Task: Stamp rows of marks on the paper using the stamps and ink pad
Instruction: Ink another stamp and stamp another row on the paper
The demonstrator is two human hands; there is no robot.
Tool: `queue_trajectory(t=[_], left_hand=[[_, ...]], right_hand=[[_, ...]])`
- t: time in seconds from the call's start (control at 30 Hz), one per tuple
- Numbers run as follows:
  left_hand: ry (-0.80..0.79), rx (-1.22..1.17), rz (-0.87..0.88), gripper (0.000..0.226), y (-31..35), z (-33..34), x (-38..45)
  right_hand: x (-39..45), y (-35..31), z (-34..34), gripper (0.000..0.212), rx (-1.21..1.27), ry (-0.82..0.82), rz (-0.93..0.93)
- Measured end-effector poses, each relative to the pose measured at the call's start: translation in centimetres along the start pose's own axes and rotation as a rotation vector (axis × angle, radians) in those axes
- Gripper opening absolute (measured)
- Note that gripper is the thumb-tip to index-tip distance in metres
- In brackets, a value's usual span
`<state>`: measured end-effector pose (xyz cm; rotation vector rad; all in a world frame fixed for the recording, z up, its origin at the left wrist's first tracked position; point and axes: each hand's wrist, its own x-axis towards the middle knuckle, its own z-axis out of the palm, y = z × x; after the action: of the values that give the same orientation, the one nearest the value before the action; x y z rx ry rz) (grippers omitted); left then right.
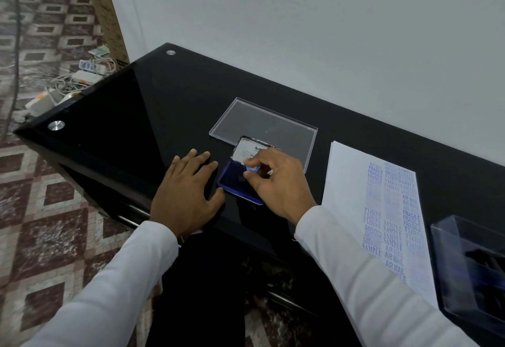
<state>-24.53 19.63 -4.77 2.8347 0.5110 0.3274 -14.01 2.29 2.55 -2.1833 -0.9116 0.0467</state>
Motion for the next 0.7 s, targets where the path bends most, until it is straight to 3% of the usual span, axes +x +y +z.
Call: queue_trajectory(t=[0.33,0.7], left_hand=[[-0.003,-0.004,0.000,0.077,-0.12,0.05,0.02],[-0.008,-0.008,-0.002,0.077,-0.09,-0.06,-0.07]], right_hand=[[0.23,0.16,0.49,0.027,-0.059,0.008,-0.012],[0.10,0.18,0.31,0.024,-0.077,-0.012,-0.018]])
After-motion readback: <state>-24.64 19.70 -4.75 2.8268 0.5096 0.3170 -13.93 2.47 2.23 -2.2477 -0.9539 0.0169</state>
